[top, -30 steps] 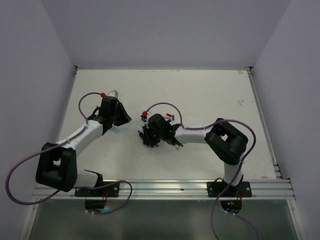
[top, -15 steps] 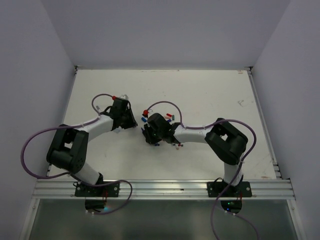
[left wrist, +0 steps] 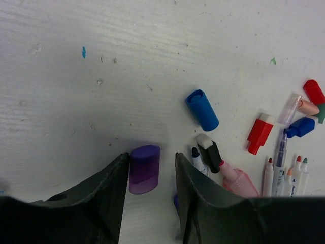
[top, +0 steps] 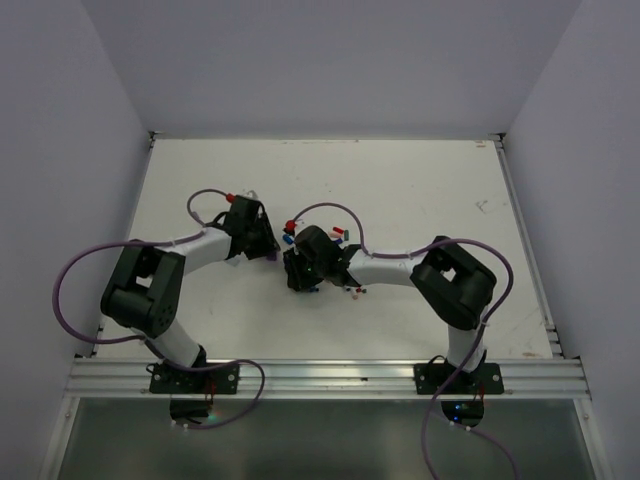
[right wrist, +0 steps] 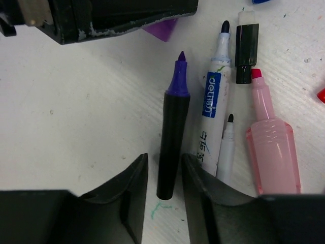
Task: Open the pen caps
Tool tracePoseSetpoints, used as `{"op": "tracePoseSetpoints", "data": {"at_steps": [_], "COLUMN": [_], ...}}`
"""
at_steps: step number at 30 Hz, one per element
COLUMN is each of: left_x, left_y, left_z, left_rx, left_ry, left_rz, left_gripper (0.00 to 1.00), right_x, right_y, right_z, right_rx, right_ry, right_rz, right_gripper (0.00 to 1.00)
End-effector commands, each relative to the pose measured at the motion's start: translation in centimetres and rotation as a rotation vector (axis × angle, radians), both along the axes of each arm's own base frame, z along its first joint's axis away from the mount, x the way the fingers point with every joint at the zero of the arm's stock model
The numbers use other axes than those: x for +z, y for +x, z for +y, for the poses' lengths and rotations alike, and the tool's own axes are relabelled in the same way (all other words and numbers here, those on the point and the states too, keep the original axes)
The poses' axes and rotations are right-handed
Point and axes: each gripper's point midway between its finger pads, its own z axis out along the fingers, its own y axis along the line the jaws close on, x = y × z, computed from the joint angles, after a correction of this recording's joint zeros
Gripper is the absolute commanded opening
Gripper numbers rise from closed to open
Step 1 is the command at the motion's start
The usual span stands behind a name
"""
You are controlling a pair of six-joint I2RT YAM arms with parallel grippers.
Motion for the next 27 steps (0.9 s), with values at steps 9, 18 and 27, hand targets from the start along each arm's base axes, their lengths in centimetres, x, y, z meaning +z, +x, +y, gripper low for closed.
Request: {"op": "tracePoseSetpoints", "data": {"at_steps": [9, 18, 27], "left_x": [9.2, 9.8, 6.3], "left_y": [2.7, 0.5, -0.3], "left_z": [2.0, 9.6, 16.1], "left_rx": [0.114, 0.367, 0.544], "left_ry": [0.012, 0.147, 0.222], "left_rz": [-0.236, -0.230, -0.105], "left_gripper": [0.84, 1.00, 0.93], "right_x": [7.9, 12.9, 13.6], "right_y": [0.1, -0.1, -0.1], "right_z": [0.8, -1.8, -2.9], "right_rx": [0.036, 0.015, -0.001], "right_ry": [0.142, 0.193, 0.231], "right_rz": [-0.098, -0.233, -0.304], "right_gripper": [0.61, 0.88, 0.97]}}
